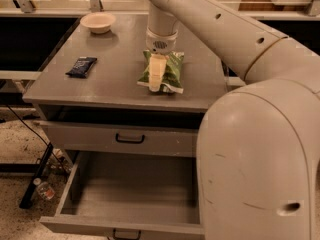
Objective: Place green jalapeno chip bag into middle drawer
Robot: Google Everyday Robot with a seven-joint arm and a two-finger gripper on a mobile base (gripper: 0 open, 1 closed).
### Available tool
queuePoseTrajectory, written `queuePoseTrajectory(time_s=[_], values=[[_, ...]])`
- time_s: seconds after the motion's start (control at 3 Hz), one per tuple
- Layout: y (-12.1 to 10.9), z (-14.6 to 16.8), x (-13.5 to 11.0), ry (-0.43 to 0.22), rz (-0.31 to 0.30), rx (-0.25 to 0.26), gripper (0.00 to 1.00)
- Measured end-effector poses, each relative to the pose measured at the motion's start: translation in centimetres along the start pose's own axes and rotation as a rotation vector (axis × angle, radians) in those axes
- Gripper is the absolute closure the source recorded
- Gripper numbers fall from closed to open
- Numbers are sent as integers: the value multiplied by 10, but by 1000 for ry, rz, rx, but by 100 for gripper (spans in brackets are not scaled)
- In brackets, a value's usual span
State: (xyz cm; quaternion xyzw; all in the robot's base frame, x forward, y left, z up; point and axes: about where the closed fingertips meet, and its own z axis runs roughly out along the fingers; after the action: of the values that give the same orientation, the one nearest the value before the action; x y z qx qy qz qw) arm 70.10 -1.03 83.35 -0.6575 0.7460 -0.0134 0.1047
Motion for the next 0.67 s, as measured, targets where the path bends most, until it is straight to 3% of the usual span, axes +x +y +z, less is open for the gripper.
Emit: queuePoseTrajectory(time_s=[0.67], values=[[0, 0, 0, 0, 0, 0, 49]])
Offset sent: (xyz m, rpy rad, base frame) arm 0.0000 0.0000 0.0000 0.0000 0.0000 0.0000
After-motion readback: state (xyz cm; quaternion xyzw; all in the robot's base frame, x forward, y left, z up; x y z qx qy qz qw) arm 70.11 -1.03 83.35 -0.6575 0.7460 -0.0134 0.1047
